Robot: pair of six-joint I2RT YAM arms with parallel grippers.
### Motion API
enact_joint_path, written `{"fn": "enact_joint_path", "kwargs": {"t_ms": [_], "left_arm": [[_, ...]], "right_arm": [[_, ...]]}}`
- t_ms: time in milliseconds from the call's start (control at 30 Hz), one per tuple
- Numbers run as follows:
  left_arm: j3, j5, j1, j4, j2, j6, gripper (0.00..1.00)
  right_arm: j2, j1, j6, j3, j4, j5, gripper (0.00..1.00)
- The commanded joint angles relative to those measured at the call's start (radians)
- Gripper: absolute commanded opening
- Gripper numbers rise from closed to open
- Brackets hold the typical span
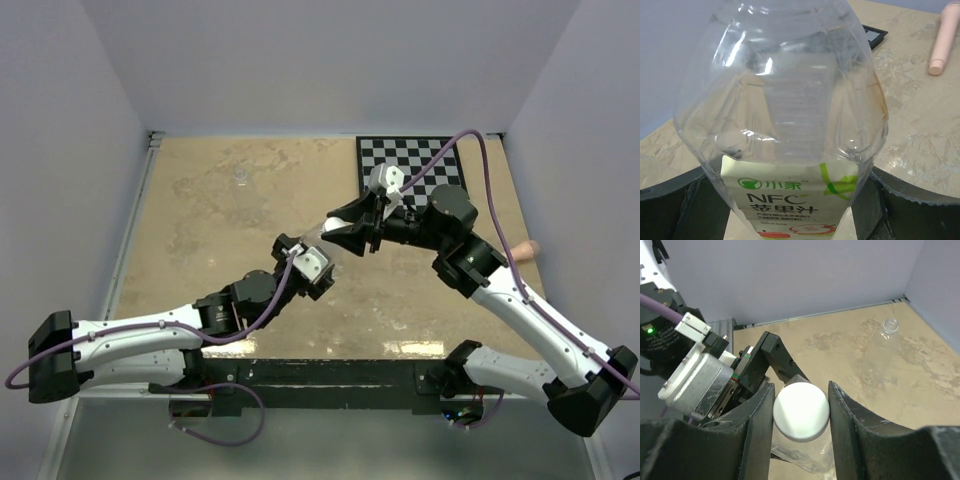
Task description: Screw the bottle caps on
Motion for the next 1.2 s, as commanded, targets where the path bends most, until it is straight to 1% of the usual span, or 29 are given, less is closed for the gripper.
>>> {"fn": "enact_joint_path", "kwargs": {"t_ms": [0, 33, 67, 100, 133, 167, 233, 267, 333, 400, 467, 500, 567, 667, 800, 867, 1033, 1167], "left_arm": [[0.050, -0.061, -0.028, 0.236, -0.010, 0.041, 0.00], [0.048, -0.042, -0.019, 0.213, -0.023, 0.029, 0.00], [0.051, -0.010, -0.006, 0.172, -0.030, 0.011, 0.00], [0.054, 0.037, 0.019, 0.130, -0.044, -0.015, 0.00], [0.053, 0.085, 0.048, 0.086, -0.062, -0.048, 0.00], [0.042, 0.164, 0.088, 0.058, -0.078, -0.068, 0.00], [0.019, 0.293, 0.168, 0.012, -0.116, -0.108, 0.00], [0.010, 0.370, 0.215, -0.005, -0.137, -0.103, 0.00], [0.010, 0.471, 0.267, -0.060, -0.162, -0.089, 0.00], [0.024, 0.612, 0.320, -0.117, -0.176, -0.056, 0.00], [0.033, 0.743, 0.369, -0.163, -0.182, -0.022, 0.00], [0.042, 0.804, 0.387, -0.187, -0.181, -0.010, 0.00], [0.059, 0.915, 0.416, -0.237, -0.175, 0.024, 0.00], [0.085, 1.005, 0.433, -0.275, -0.156, 0.059, 0.00], [0.120, 1.076, 0.438, -0.290, -0.124, 0.096, 0.00], [0.134, 1.110, 0.438, -0.289, -0.112, 0.110, 0.00], [0.148, 1.188, 0.438, -0.281, -0.086, 0.116, 0.00], [0.153, 1.205, 0.438, -0.269, -0.079, 0.115, 0.00]], "right_arm": [[0.003, -0.015, 0.091, -0.025, -0.024, 0.168, 0.00], [-0.009, -0.015, 0.088, -0.009, -0.024, 0.169, 0.02], [-0.025, -0.015, 0.086, 0.008, -0.028, 0.166, 0.16], [-0.036, -0.015, 0.060, 0.034, -0.051, 0.166, 0.32], [-0.042, -0.015, 0.042, 0.059, -0.076, 0.175, 0.45], [-0.049, -0.015, 0.021, 0.086, -0.100, 0.178, 0.54], [-0.054, -0.017, -0.021, 0.145, -0.154, 0.157, 0.65], [-0.056, -0.018, -0.083, 0.168, -0.189, 0.149, 0.68], [-0.054, -0.018, -0.168, 0.202, -0.243, 0.122, 0.76], [-0.054, -0.017, -0.260, 0.223, -0.292, 0.067, 0.81], [-0.054, -0.017, -0.314, 0.235, -0.321, 0.027, 0.84], [-0.056, -0.017, -0.349, 0.242, -0.338, -0.019, 0.86], [-0.054, -0.017, -0.386, 0.249, -0.354, -0.072, 0.87], [-0.037, -0.017, -0.444, 0.280, -0.404, -0.139, 0.87], [0.019, -0.017, -0.533, 0.337, -0.516, -0.213, 0.85], [0.036, -0.018, -0.563, 0.343, -0.542, -0.253, 0.85], [0.055, -0.017, -0.583, 0.323, -0.515, -0.348, 0.81], [0.058, -0.017, -0.581, 0.308, -0.484, -0.414, 0.78]]}}
